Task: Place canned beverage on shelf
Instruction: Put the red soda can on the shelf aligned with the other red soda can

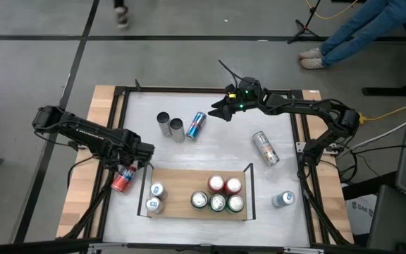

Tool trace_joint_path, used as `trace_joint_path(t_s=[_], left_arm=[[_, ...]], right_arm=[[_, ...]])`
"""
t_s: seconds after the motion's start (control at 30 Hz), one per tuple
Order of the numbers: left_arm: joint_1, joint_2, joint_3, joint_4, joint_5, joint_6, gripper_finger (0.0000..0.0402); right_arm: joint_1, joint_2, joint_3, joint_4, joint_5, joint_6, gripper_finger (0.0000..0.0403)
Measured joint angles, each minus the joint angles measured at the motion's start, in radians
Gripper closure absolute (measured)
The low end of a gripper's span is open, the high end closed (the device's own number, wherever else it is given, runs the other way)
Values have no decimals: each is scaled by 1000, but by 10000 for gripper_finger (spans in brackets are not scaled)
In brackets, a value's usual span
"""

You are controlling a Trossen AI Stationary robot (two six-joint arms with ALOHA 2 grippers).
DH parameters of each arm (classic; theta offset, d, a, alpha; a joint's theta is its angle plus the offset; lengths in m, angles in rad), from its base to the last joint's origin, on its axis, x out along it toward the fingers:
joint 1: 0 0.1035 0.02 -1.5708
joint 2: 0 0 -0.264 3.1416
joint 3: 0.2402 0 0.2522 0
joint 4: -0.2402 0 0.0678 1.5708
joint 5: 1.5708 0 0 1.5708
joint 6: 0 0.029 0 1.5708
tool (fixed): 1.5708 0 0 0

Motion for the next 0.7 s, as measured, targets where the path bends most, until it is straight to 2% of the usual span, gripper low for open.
trace_joint_path(t_s=[0.43, 0.7], left_arm=[[0, 0, 0, -7, 92, 99, 14], [0, 0, 0, -20, 99, 102, 14]], right_arm=[[0, 0, 0, 0, 0, 0, 56], [0, 0, 0, 0, 0, 0, 56]])
